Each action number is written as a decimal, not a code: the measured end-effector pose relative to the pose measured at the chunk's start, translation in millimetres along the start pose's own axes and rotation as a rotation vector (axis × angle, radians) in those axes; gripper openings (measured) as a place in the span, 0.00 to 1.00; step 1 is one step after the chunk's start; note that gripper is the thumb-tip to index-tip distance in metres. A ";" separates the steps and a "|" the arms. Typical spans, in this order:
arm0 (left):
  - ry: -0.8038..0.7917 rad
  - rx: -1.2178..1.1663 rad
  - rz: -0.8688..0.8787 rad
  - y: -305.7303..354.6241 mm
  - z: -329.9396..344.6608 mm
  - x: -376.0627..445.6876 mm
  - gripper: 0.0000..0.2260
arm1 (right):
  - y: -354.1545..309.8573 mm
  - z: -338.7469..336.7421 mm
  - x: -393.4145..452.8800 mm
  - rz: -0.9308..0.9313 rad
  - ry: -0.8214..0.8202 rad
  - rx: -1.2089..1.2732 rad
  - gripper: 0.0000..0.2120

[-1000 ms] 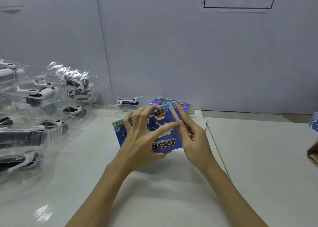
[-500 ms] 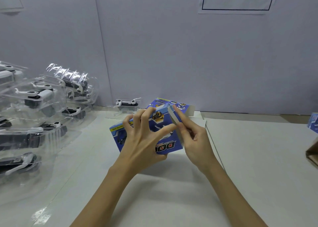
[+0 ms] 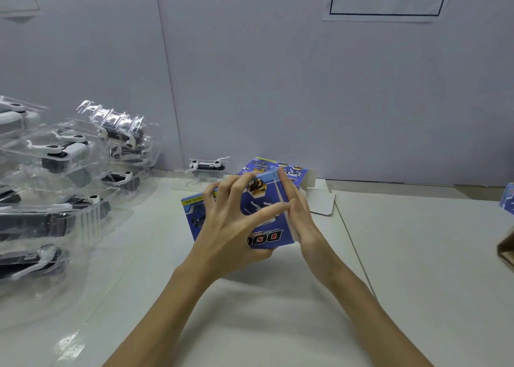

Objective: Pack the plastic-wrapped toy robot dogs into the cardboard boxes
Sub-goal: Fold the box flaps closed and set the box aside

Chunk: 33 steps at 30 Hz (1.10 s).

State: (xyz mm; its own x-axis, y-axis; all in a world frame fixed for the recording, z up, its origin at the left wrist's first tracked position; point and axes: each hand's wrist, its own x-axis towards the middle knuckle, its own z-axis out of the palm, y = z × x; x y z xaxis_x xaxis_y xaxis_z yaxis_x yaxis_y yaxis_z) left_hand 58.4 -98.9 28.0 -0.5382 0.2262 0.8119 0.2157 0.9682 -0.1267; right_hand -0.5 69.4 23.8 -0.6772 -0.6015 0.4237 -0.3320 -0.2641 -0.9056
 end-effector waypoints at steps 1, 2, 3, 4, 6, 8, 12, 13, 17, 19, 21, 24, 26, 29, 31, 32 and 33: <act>0.012 -0.007 -0.009 0.3 0.0 0.3 0.34 | -0.5 -1.7 0.2 -0.013 0.000 0.049 0.25; 0.032 -0.022 -0.036 0.7 0.2 0.3 0.33 | -1.5 -3.1 0.2 -0.025 0.022 0.093 0.25; 0.060 -0.052 -0.088 1.5 0.3 0.2 0.33 | -2.9 -4.6 -0.3 -0.042 0.061 0.116 0.25; 0.094 -0.097 -0.158 2.8 -0.4 0.2 0.33 | -4.4 -5.5 -0.9 -0.069 0.104 0.113 0.24; 0.144 -0.190 -0.296 6.4 -3.4 1.1 0.34 | -7.7 -4.6 -1.6 -0.131 0.164 0.039 0.22; 0.147 -0.224 -0.348 9.4 -5.3 2.4 0.34 | -9.7 0.1 -2.1 -0.179 0.196 -0.042 0.20; 0.126 -0.213 -0.325 12.8 -6.2 2.4 0.33 | -11.0 8.6 -4.6 -0.215 0.263 -0.043 0.19; 0.125 -0.211 -0.319 13.6 -6.0 2.5 0.33 | -12.0 8.6 -5.0 -0.207 0.291 -0.036 0.18; 0.100 -0.197 -0.308 17.0 -5.0 5.5 0.31 | -14.0 3.5 -4.6 -0.160 0.348 0.028 0.17; 0.091 -0.185 -0.311 17.2 -4.6 6.9 0.30 | -15.0 0.7 -4.4 -0.151 0.333 0.032 0.17; 0.092 -0.187 -0.323 16.6 -4.6 7.5 0.30 | -16.5 -0.1 -4.0 -0.151 0.311 0.026 0.17; 0.095 -0.199 -0.338 14.5 -5.1 7.4 0.30 | -17.0 2.6 -3.5 -0.155 0.271 -0.010 0.20; 0.085 -0.195 -0.338 13.0 -5.9 6.8 0.30 | -16.5 3.7 -4.1 -0.177 0.249 -0.055 0.21; 0.085 -0.190 -0.327 12.3 -7.0 5.2 0.31 | -14.5 1.9 -5.4 -0.223 0.204 -0.119 0.21; 0.086 -0.197 -0.325 12.4 -7.8 4.7 0.31 | -13.6 0.9 -6.0 -0.252 0.173 -0.168 0.21; 0.087 -0.202 -0.325 12.2 -7.8 4.6 0.30 | -13.3 1.0 -6.2 -0.272 0.162 -0.212 0.22; 0.090 -0.205 -0.325 11.5 -8.1 4.4 0.30 | -13.4 1.7 -6.3 -0.297 0.155 -0.268 0.24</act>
State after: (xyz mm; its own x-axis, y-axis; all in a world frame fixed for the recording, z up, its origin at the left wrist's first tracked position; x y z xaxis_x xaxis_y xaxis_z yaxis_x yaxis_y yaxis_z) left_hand 65.1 -87.6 34.8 -0.5334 -0.1078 0.8389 0.2087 0.9444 0.2541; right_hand 9.4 75.5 33.3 -0.6105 -0.4031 0.6818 -0.6726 -0.1908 -0.7150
